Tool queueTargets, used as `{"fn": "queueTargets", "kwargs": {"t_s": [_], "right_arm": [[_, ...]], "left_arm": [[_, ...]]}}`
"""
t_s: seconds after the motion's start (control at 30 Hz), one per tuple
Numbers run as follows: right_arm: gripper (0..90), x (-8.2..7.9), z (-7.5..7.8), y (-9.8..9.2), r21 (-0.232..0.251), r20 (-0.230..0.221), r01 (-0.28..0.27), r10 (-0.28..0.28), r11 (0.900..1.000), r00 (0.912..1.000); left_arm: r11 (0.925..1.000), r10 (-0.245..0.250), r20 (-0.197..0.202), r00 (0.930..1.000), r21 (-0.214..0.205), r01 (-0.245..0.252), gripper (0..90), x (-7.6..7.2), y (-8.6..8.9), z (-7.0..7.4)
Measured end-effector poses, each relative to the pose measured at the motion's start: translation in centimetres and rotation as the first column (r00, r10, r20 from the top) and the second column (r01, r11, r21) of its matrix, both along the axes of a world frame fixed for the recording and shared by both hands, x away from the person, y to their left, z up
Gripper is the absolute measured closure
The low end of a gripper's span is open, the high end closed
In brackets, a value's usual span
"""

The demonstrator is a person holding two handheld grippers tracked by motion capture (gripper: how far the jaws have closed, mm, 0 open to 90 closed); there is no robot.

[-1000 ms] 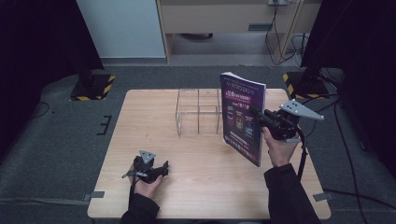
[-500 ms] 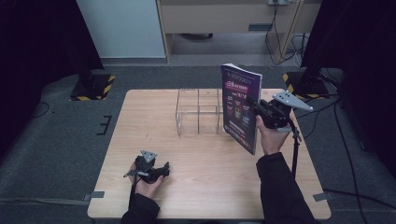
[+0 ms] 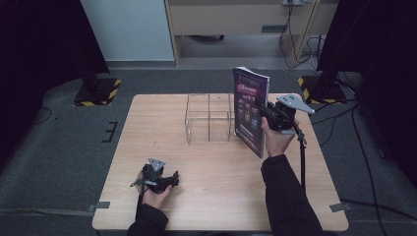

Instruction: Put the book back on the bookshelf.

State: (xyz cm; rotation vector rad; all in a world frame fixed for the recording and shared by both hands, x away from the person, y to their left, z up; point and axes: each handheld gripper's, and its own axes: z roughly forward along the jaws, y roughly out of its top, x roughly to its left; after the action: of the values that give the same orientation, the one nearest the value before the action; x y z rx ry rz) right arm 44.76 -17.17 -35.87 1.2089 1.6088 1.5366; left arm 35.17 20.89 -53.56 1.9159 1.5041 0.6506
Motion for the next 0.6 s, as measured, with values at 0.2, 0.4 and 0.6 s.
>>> {"fn": "queueTargets", "kwargs": {"t_s": [0.2,0.4,0.6], "right_arm": [[82.9,0.5,-0.5,0.6,-0.023,0.014,0.025,-0.024,0.9994,0.9996],[82.9,0.8,-1.1,1.0,-0.037,0.032,0.045,-0.044,0.9983,0.9985],[82.9,1.0,-2.2,1.0,-0.036,0.025,0.065,-0.064,0.9972,0.9976]], "left_arm": [[1.0000,-0.001,0.000,1.0000,0.000,0.001,12.1,0.0,0.0,0.0],[1.0000,-0.001,0.000,1.0000,0.000,0.001,12.1,0.0,0.0,0.0],[1.0000,-0.001,0.000,1.0000,0.000,0.001,12.1,0.0,0.0,0.0]]}}
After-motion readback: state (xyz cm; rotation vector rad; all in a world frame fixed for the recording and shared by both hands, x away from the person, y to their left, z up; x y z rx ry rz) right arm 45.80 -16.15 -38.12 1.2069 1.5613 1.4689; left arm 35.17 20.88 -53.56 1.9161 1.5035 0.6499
